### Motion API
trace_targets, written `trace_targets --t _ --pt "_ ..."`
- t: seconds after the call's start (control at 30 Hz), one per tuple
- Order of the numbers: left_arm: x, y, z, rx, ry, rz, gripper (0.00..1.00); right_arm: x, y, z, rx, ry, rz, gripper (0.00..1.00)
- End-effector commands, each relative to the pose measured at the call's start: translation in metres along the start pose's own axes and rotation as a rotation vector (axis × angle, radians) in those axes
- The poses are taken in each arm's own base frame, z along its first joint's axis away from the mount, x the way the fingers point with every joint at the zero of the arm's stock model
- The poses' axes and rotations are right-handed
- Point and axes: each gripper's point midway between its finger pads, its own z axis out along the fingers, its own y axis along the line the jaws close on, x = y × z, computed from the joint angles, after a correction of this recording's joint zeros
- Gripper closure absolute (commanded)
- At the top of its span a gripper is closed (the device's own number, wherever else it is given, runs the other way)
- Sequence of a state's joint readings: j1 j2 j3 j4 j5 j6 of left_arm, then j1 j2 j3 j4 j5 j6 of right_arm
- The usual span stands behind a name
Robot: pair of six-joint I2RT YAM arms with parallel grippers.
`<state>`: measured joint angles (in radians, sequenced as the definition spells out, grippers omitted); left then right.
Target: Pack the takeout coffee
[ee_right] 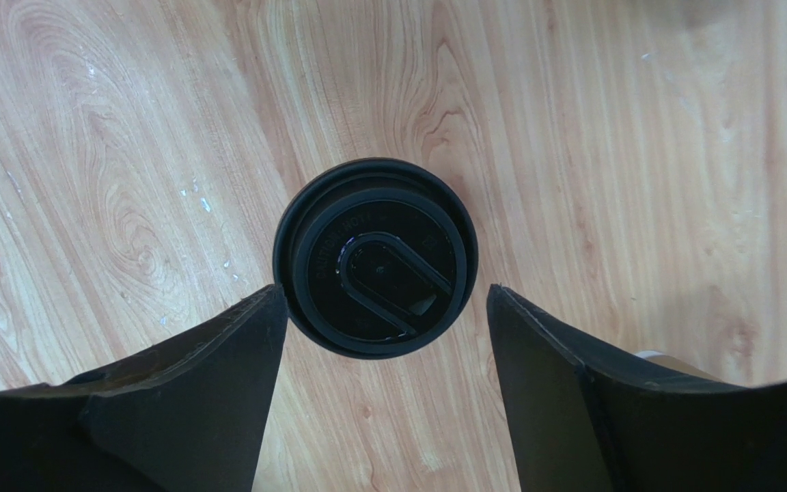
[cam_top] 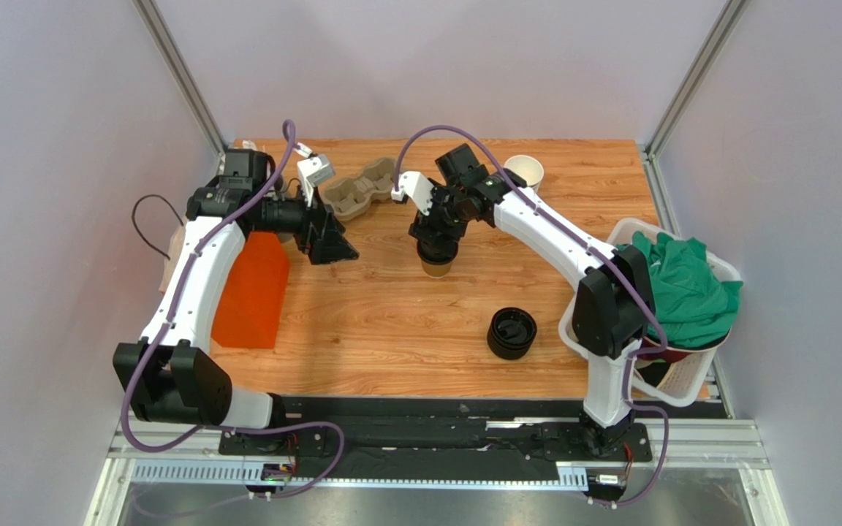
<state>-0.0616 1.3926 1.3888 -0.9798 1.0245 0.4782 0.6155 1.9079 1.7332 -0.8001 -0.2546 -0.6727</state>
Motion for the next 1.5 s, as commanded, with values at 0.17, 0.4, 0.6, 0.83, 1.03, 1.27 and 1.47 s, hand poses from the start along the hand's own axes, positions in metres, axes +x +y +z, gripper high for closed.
trace_targets --t 0.17,0.4,0.6,0.83,1.03,1.27,1.47 --pt "-0.028 -0.036 -0.020 0.043 -0.071 0.151 0.04 0.009 0.001 -0.002 -0.080 0.018 -0.029 0.02" --pt "-0.023 -0.039 -0.021 0.020 -0.077 0.158 0.04 0.007 0.005 0.006 -0.125 0.021 -0.017 0.01" --pt "-0.023 -0.038 -0.021 0.013 -0.079 0.160 0.04 0.009 0.001 0.017 -0.131 0.037 -0.003 0.01" --pt "-0.019 -0.034 -0.018 0.013 -0.075 0.150 0.04 0.012 -0.001 0.026 -0.153 0.069 0.012 0.01" --pt "-0.016 -0.031 -0.016 0.016 -0.071 0.144 0.04 0.012 0.001 0.024 -0.156 0.076 0.045 0.14" --pt "-0.014 -0.029 -0.014 0.019 -0.070 0.137 0.04 0.014 -0.006 0.021 -0.087 0.099 0.136 0.29" --pt "-0.013 -0.029 -0.013 0.021 -0.070 0.134 0.04 0.014 -0.022 0.016 0.043 0.123 0.281 0.32"
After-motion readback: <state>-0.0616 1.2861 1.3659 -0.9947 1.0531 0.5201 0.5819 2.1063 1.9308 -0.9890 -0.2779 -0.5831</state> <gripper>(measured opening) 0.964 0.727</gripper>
